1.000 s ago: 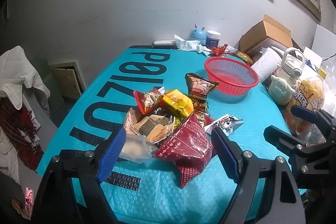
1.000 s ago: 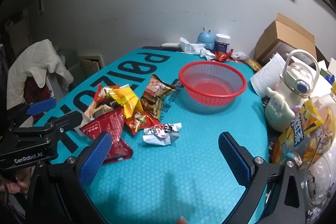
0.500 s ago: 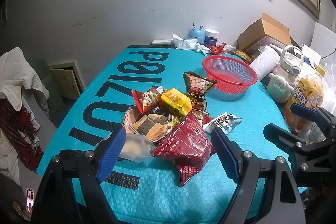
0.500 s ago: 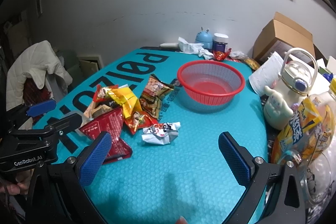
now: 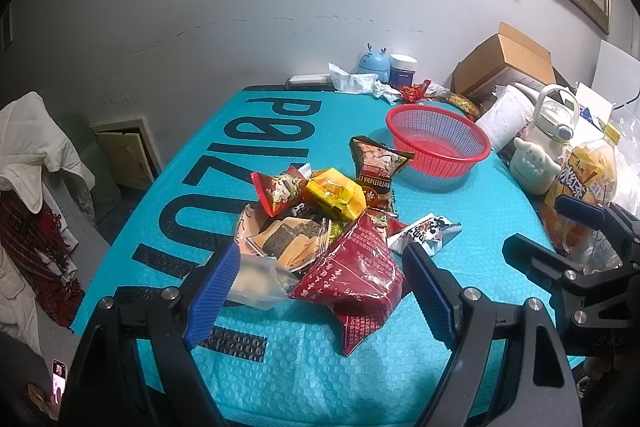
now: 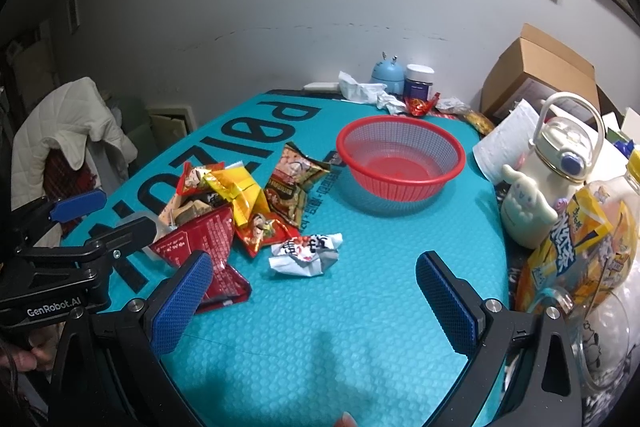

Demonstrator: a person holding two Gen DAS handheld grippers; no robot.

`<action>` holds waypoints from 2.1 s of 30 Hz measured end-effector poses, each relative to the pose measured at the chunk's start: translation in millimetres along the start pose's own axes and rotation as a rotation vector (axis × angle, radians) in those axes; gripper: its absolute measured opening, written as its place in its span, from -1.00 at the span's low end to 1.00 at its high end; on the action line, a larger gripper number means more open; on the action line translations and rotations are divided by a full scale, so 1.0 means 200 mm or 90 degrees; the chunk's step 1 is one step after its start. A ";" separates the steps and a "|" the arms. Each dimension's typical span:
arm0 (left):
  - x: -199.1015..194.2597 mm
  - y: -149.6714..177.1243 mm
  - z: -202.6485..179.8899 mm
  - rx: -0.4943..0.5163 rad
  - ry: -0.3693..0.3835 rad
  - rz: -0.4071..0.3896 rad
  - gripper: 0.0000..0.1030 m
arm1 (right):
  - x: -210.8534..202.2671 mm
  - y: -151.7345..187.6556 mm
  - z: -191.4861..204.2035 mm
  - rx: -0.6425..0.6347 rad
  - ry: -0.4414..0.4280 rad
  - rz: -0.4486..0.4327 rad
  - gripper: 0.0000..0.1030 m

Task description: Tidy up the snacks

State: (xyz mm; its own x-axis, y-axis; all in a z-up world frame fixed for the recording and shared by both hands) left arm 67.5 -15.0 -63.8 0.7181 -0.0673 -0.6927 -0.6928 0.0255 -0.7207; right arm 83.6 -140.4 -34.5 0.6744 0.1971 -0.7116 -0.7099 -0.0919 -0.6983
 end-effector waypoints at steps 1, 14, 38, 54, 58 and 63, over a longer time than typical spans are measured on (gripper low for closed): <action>0.00 0.00 0.00 0.000 0.000 0.000 0.61 | 0.00 0.00 0.00 0.000 -0.001 0.000 1.00; -0.01 0.00 0.00 0.001 -0.001 0.000 0.61 | 0.00 0.00 0.01 -0.005 0.002 -0.003 1.00; -0.07 0.05 -0.05 -0.002 0.007 0.002 0.61 | -0.06 0.07 0.01 -0.006 -0.003 -0.010 1.00; 0.07 0.17 -0.08 -0.016 0.026 0.058 0.61 | 0.05 0.21 0.00 -0.009 -0.025 0.037 1.00; 0.12 0.20 -0.07 -0.020 0.031 0.077 0.61 | 0.10 0.23 0.00 -0.014 -0.029 0.051 1.00; 0.20 0.21 -0.08 -0.027 0.044 0.101 0.61 | 0.18 0.23 -0.02 -0.015 -0.030 0.068 1.00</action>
State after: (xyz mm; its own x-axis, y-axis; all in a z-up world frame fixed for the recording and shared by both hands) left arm 64.9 -32.9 -121.1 0.5948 -0.1338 -0.7926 -0.7999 -0.0011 -0.6001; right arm 74.8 -141.7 -92.6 0.5847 0.2304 -0.7779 -0.7716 -0.1381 -0.6209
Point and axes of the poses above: each gripper's, at about its wrist camera, not at the fingertips, and x roughly the way its jaws point, z to its left, y to its underside, the point moved 10 cm from there along x, roughly the way its jaws point, and after that the axes turned 4 degrees about z, right-handed, at the moved point
